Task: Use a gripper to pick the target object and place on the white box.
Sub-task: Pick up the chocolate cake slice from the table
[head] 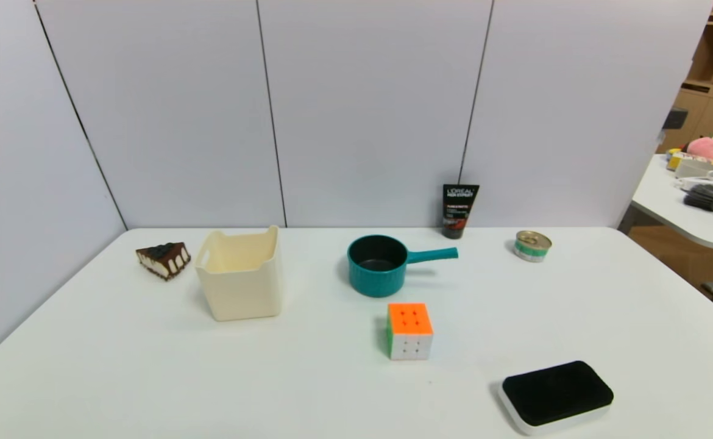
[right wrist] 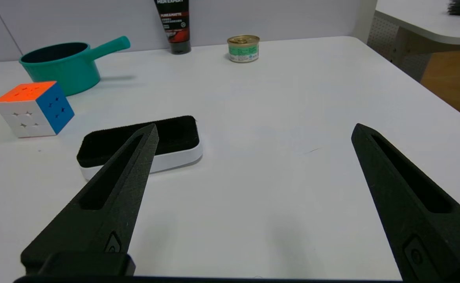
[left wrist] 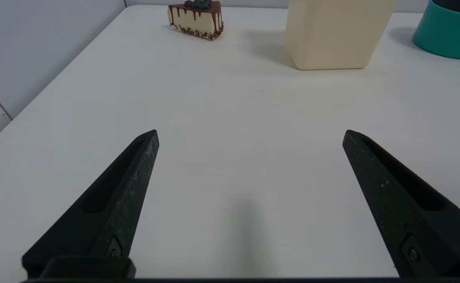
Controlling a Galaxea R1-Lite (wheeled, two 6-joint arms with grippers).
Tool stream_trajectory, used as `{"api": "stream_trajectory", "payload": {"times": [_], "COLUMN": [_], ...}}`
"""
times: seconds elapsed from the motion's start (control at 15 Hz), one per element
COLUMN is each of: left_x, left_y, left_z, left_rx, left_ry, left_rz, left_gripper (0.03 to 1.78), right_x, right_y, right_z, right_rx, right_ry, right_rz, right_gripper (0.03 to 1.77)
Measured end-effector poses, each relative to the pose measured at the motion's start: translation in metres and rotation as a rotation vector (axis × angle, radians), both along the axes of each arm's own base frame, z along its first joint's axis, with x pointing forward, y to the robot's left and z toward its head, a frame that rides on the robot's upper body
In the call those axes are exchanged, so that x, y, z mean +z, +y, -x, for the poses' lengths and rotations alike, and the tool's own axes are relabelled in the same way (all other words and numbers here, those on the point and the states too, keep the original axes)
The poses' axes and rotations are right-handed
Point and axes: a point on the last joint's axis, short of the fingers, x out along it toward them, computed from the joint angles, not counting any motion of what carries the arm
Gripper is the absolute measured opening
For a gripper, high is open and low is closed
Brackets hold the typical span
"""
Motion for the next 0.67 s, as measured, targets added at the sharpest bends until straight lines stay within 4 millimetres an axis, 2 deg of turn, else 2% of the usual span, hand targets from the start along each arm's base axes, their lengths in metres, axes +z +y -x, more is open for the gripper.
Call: {"api": "stream_trajectory", "payload": {"times": [0.33,0.53,0.67], "left_x": [0.05,0.086,0.111], "left_y": [0.0,0.0,0.0], "left_z": [-0.009,-0.032,-0.056], "left_rx": [-0.003,-0.007,-0.013], "left_ry": [0.153,0.226,0.287], "left_rz": [-0.035,-0.045,-0.062], "left_gripper": [1.69,1.69,1.69], "right_x": [0.0,0.0,0.0], "right_y": [0.0,0.0,0.0], "right_z": [0.0,0.0,0.0], "right_rx": [0.0,0.0,0.0], "right_ry": [0.0,0.0,0.0], "right_rz": [0.0,0.0,0.0], "right_gripper": [1.7,1.7,1.7]}}
